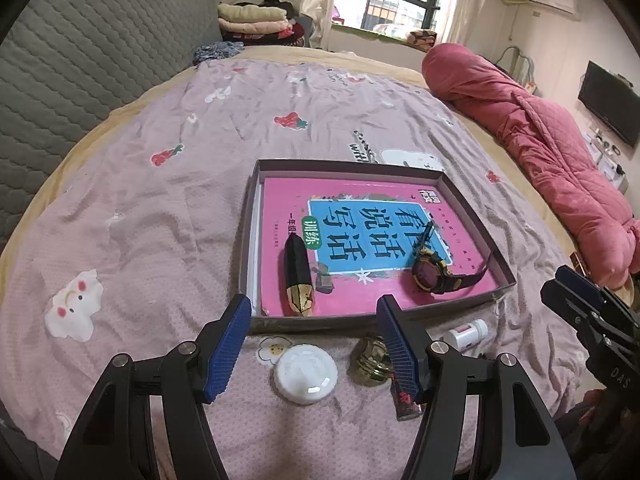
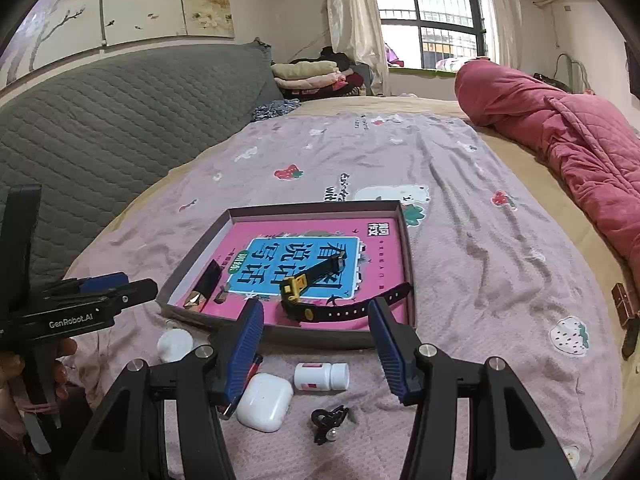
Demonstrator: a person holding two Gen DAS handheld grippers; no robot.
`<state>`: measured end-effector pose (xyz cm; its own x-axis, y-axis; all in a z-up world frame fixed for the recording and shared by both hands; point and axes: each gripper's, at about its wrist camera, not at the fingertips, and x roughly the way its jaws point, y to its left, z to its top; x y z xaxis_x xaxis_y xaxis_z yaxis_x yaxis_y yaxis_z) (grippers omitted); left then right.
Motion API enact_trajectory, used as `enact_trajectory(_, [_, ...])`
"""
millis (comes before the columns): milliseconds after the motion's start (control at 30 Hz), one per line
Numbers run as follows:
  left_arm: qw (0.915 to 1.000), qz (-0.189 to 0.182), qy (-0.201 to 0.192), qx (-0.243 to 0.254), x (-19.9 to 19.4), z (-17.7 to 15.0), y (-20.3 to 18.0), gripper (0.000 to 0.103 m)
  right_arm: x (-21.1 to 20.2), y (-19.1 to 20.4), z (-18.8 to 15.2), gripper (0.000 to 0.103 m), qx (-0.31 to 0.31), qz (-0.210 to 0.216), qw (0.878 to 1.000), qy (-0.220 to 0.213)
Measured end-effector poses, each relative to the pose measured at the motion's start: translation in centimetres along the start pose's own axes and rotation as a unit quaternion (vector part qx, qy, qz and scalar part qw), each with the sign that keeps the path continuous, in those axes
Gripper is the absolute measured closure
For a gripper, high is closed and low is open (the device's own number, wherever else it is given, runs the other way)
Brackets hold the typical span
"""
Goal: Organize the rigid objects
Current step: 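Withdraw both open grippers from the tray back toward the remaining items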
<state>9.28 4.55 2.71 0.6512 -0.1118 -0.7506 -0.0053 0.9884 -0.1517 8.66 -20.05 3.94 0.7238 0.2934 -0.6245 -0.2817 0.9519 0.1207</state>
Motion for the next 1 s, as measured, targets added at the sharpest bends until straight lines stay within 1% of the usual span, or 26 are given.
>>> enact_trajectory(133, [0.9998, -0.007, 0.009, -0.013, 0.3, 0.0, 0.4, 0.036, 0.4, -0.1, -0.6, 0.049, 0.005, 0.001, 1.0, 0.005])
enact_trajectory(233, [0.9999, 0.0, 0.007, -0.012, 0.4, 0.1, 0.4, 0.036, 0.6, -0.2, -1.0, 0.049, 0.009, 0.004, 1.0, 0.007])
enact_trajectory(400, [0.9998, -0.002, 0.008, -0.017, 0.5, 0.2, 0.6, 0.036, 0.2, -0.8, -1.0, 0.049, 0.021, 0.012, 1.0, 0.004])
enact_trajectory(500, [0.9999, -0.001, 0.009, -0.014, 0.5, 0.2, 0.4, 0.036, 0.0, -0.9, -1.2, 0.049, 0.026, 0.016, 0.999, 0.009])
enact_trajectory(700, [0.9999, 0.001, 0.016, -0.001, 0.2, -0.7, 0.0, 0.036, -0.4, -0.5, -1.8, 0.049, 0.016, 0.019, 1.0, 0.016])
enact_trajectory(900, [0.9998, 0.005, 0.018, 0.01, -0.6, -2.2, -0.3, 0.036, -1.2, 0.1, -2.8, 0.049, 0.005, 0.01, 1.0, 0.023])
enact_trajectory(1000, [0.9996, -0.001, 0.024, 0.016, -0.9, -3.0, -0.4, 0.036, -1.4, 0.3, -3.3, 0.049, 0.0, 0.005, 1.0, 0.028])
